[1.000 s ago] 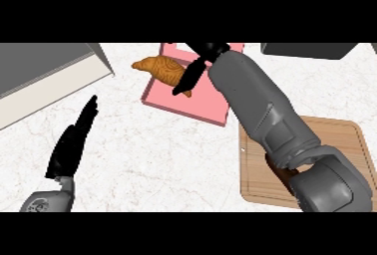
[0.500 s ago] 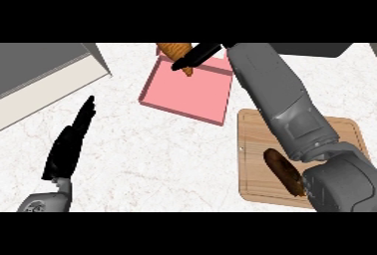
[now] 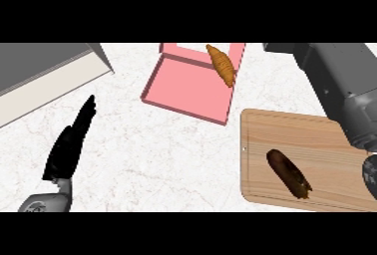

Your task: Pick the croissant from the cutting board and place it in the cardboard box

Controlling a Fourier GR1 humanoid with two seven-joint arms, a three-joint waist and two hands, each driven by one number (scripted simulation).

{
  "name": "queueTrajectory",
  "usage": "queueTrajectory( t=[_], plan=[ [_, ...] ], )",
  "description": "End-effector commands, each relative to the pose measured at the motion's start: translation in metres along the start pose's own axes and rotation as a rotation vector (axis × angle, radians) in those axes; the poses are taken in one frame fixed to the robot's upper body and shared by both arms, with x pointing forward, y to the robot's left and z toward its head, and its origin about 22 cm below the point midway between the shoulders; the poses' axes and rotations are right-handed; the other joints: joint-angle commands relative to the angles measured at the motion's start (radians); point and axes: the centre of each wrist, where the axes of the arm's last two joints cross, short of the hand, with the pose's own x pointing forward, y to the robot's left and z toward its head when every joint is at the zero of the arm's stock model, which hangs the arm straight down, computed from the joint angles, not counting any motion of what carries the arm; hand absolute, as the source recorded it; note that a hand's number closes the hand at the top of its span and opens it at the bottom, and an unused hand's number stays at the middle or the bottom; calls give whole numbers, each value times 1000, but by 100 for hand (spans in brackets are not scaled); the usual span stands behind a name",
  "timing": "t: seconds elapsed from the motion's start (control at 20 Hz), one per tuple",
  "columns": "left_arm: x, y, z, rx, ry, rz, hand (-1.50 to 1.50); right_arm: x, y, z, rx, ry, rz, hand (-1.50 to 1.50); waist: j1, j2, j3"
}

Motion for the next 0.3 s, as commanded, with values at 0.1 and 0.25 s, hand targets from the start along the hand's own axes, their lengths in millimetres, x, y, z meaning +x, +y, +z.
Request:
queueTrajectory(
  t=[0.1, 0.25],
  plan=[
    [4, -6, -2, -7, -13, -2, 0, -6, -69, 31, -28, -21, -4, -150, 10, 13, 2],
    [5, -4, -5, -13, -26, 19, 0, 11, -102, 40, -20, -34, 5, -150, 12, 16, 3]
  ],
)
